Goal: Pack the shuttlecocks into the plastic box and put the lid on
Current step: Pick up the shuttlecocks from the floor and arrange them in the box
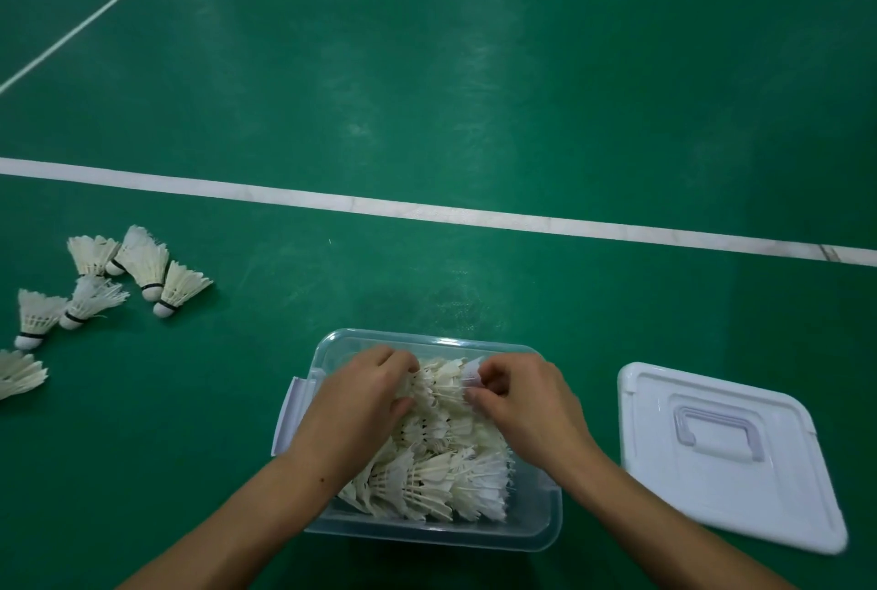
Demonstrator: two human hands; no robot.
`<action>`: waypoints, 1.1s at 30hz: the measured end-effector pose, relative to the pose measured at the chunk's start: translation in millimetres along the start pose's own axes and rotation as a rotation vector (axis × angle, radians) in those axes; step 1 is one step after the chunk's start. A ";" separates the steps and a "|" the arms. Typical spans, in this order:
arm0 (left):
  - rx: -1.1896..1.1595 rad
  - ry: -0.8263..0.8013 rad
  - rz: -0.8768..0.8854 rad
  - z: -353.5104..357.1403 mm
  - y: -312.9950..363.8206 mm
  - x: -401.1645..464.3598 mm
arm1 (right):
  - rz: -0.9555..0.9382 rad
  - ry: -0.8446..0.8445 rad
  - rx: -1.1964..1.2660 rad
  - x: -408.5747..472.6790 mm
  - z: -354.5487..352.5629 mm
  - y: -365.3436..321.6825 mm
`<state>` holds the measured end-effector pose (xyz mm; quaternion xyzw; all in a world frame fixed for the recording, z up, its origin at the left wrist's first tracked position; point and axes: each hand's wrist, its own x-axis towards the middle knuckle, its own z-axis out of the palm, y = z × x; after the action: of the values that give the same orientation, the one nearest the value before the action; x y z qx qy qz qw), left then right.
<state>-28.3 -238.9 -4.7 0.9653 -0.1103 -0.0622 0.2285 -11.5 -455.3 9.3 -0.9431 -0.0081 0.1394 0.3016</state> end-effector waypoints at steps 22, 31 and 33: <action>-0.476 0.325 -0.213 -73.7 -35.0 -29.7 | -0.361 -0.080 -0.194 19.3 -40.1 -94.2; -0.438 0.483 -0.479 -91.8 -162.7 -65.5 | -0.555 -0.218 -0.269 87.6 36.9 -189.8; -0.403 0.492 -0.537 -97.7 -194.0 -69.8 | -0.572 -0.236 -0.275 108.5 60.7 -207.3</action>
<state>-43.4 -11.2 -1.3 0.8817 0.2178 0.0925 0.4083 90.8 -240.6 52.5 -0.9119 -0.3259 0.1549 0.1955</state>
